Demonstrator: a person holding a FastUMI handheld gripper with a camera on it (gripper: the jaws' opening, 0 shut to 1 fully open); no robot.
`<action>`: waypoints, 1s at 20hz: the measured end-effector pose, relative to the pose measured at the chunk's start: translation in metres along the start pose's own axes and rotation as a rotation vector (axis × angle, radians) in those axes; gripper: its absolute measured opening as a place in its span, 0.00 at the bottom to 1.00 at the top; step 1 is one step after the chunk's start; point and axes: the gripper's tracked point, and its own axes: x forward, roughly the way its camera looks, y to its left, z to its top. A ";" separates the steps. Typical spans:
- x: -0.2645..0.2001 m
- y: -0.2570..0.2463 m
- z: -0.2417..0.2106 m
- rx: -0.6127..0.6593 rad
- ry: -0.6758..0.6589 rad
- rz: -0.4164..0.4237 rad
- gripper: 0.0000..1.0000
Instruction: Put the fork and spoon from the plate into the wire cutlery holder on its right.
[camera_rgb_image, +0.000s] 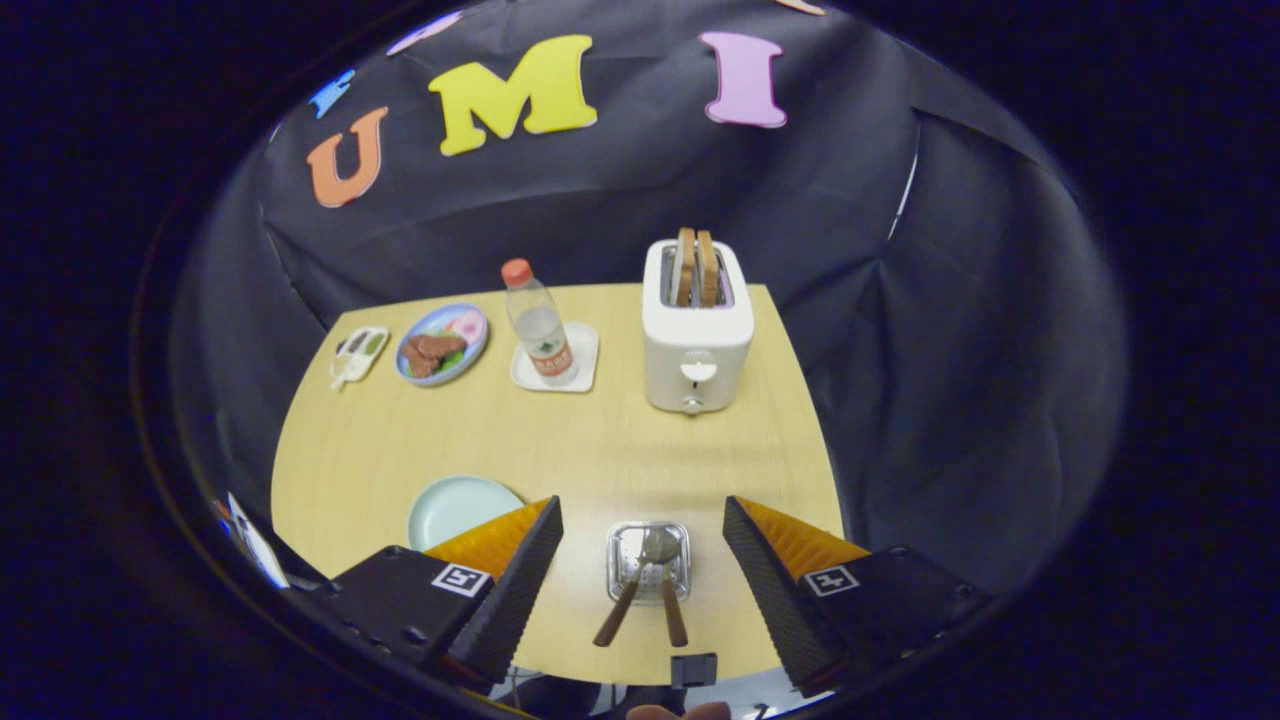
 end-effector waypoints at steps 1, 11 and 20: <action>-0.012 0.005 0.009 0.002 -0.064 0.007 0.98; -0.159 0.036 0.028 0.041 -0.616 0.034 0.97; -0.196 0.058 -0.013 0.082 -0.715 0.012 0.97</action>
